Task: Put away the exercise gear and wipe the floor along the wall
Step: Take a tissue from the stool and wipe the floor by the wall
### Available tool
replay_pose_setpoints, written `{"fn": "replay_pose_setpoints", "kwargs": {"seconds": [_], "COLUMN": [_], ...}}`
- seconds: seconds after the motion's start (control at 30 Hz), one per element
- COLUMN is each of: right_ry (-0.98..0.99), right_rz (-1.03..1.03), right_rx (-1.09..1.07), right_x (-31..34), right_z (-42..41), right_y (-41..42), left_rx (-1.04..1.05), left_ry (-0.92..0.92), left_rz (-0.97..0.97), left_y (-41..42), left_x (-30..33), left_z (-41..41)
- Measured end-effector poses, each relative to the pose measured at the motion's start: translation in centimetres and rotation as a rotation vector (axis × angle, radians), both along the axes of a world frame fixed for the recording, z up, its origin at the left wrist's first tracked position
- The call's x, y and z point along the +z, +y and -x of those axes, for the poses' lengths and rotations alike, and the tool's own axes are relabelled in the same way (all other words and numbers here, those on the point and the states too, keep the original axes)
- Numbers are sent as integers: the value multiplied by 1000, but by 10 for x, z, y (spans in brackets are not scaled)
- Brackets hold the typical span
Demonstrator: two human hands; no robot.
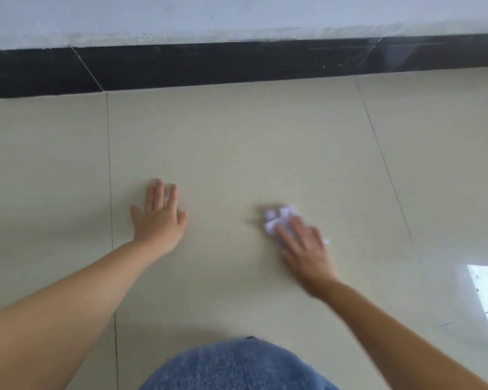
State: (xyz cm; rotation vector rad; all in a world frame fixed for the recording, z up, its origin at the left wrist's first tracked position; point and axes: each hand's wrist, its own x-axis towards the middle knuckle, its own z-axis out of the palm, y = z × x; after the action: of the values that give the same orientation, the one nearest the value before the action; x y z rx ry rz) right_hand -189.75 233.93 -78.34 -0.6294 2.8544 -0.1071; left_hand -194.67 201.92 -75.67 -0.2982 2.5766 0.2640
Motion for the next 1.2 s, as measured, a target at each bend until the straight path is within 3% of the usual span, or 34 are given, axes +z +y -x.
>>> {"fn": "replay_pose_setpoints", "kwargs": {"seconds": [0.07, 0.13, 0.2, 0.23, 0.3, 0.43, 0.5, 0.57, 0.67, 0.77, 0.83, 0.87, 0.93, 1.1, 1.2], "right_ry": [-25, -31, -103, -110, -84, -13, -25, 33, 100, 75, -50, -71, -43, -45, -133], "right_rz": [-66, -3, 94, 70, 45, 110, 130, 83, -20, 20, 71, 58, 55, 208, 148], "right_rx": [-276, -693, -1073, -1132, -904, 57, 327, 440, 100, -623, -1053, -1123, -1001, -184, 309], "right_x": [9, 23, 28, 27, 18, 2, 5, 2, -4, 15, 28, 30, 25, 6, 5], "right_z": [21, 40, 55, 62, 63, 46, 68, 97, 144, 173, 188, 194, 198, 157, 152], "right_y": [74, 115, 111, 92, 30, -89, -89, -53, 47, 132, 124, 102, 37, -165, -216], "left_rx": [-9, -15, -17, -12, -2, -2, -8, -17, 1, 30, 37, 42, 49, 42, 53], "left_ry": [10, 14, 13, 16, 22, 48, 55, 62, 82, 130, 170, 183, 196, 217, 211], "left_rz": [-2, 8, 21, 21, 26, 22, 4, 4, 7, 18, 42, 44, 42, 65, 77], "left_y": [-2, -2, 0, 1, 2, 2, 1, 0, 4, 12, 15, 17, 20, 19, 15], "left_x": [-1, -2, -2, -2, -3, -4, -3, -3, -7, -14, -18, -20, -22, -26, -29], "left_z": [-2, -3, -3, -4, -7, -7, -5, -8, -12, -10, -9, -10, -13, -19, -20]}}
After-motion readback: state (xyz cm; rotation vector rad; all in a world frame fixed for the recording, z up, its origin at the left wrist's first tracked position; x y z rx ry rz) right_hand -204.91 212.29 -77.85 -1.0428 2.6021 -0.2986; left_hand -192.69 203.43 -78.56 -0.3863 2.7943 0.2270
